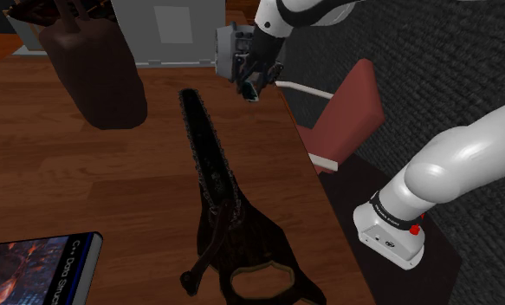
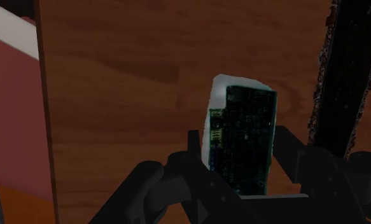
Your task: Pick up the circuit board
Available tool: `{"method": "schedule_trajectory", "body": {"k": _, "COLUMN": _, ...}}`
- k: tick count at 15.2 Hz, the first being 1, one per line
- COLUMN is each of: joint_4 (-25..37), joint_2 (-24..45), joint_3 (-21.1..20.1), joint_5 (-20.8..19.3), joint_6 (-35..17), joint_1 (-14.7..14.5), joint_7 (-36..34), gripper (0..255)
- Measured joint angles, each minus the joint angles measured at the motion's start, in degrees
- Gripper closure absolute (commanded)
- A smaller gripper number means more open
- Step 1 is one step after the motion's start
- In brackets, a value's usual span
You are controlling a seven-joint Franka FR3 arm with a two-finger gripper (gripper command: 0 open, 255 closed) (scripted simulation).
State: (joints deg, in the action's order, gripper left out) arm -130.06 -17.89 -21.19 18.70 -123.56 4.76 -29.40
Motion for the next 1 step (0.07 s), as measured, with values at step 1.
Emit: {"method": "schedule_trajectory", "body": {"k": 1, "joint_4": 0.3, "joint_2": -0.1, "joint_3": 0.0, "joint_5": -0.1, "joint_6": 0.4, "joint_1": 0.0, "joint_7": -0.1, "gripper": 255}}
